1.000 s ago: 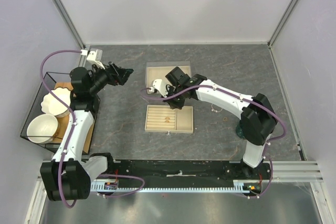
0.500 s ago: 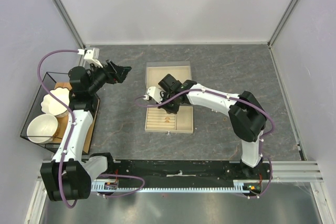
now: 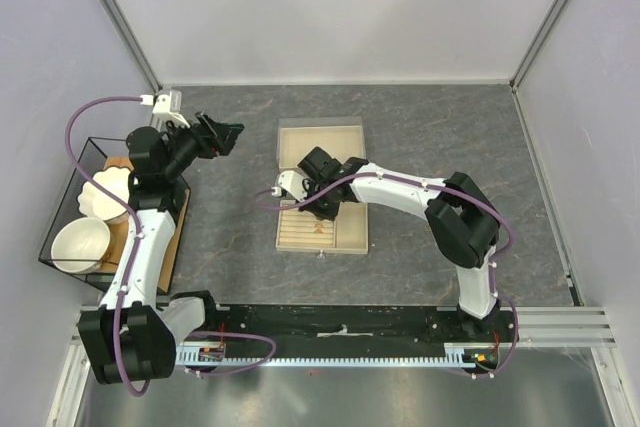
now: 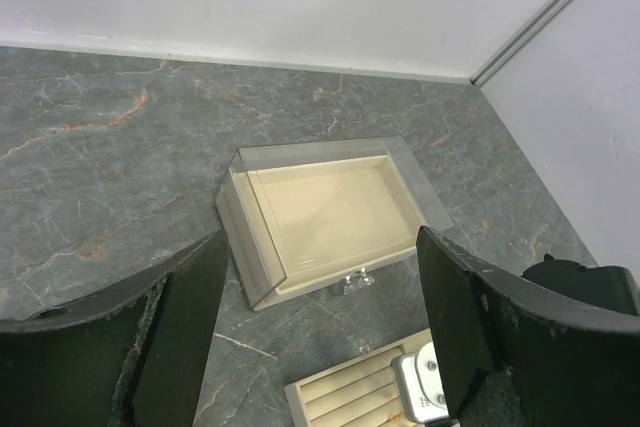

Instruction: Organize the mixed jewelry

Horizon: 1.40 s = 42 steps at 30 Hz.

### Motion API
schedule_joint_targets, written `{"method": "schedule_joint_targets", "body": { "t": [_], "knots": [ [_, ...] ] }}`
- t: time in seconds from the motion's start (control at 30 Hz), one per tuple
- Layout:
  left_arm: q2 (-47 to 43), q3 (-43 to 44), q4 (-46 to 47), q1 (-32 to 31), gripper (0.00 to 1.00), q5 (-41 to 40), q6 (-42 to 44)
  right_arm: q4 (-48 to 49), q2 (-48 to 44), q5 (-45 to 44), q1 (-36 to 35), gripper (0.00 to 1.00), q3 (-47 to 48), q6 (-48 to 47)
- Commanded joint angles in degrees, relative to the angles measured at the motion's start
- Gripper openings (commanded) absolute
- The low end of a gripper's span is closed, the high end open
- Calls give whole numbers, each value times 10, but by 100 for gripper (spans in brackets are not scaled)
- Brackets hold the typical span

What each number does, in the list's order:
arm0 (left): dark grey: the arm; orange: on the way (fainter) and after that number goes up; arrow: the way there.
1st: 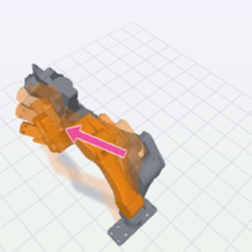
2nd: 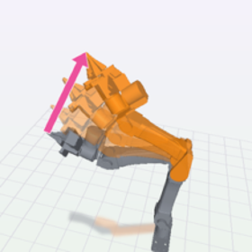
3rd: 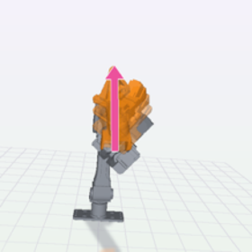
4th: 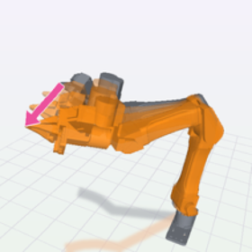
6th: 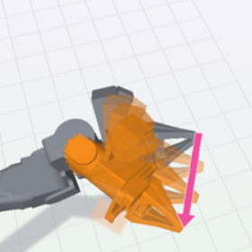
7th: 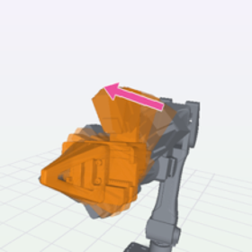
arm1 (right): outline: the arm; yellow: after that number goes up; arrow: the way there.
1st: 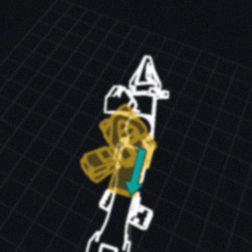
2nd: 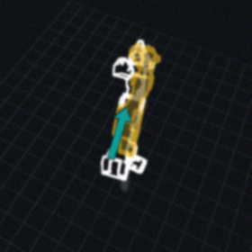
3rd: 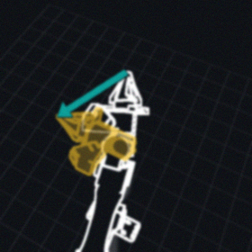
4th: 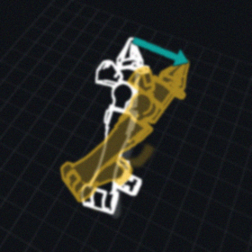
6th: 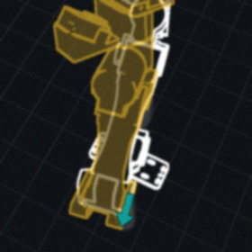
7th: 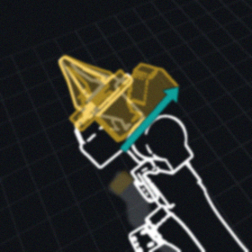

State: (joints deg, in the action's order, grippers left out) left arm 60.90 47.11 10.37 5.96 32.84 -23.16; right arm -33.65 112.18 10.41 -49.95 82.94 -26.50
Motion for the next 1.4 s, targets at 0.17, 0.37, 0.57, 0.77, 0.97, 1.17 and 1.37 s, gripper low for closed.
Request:
{"method": "schedule_joint_targets", "body": {
  "t": [0.17, 0.37, 0.57, 0.77, 0.97, 1.17, 1.37],
  "knots": [
    [-12, 13, 14, 10, 83, -5, -22, 16, 8, -10, -7, 0, -2, -9],
    [-14, 11, 15, 13, 83, -1, -22, 18, 12, -14, -8, 0, -5, -13],
    [-14, 12, 15, 15, 83, 1, -22, 19, 14, -14, -8, 0, -8, -15],
    [-12, 11, 17, 16, 83, 2, -25, 21, 16, -23, -10, 0, -10, -21],
    [-11, 9, 18, 19, 83, 6, -27, 24, 18, -24, -14, 0, -9, -22],
    [-12, 8, 20, 20, 83, 9, -27, 24, 25, -32, -19, 0, -6, -25],
    [-12, 8, 20, 22, 83, 13, -29, 23, 33, -46, -26, 0, -2, -27]
  ]
}}
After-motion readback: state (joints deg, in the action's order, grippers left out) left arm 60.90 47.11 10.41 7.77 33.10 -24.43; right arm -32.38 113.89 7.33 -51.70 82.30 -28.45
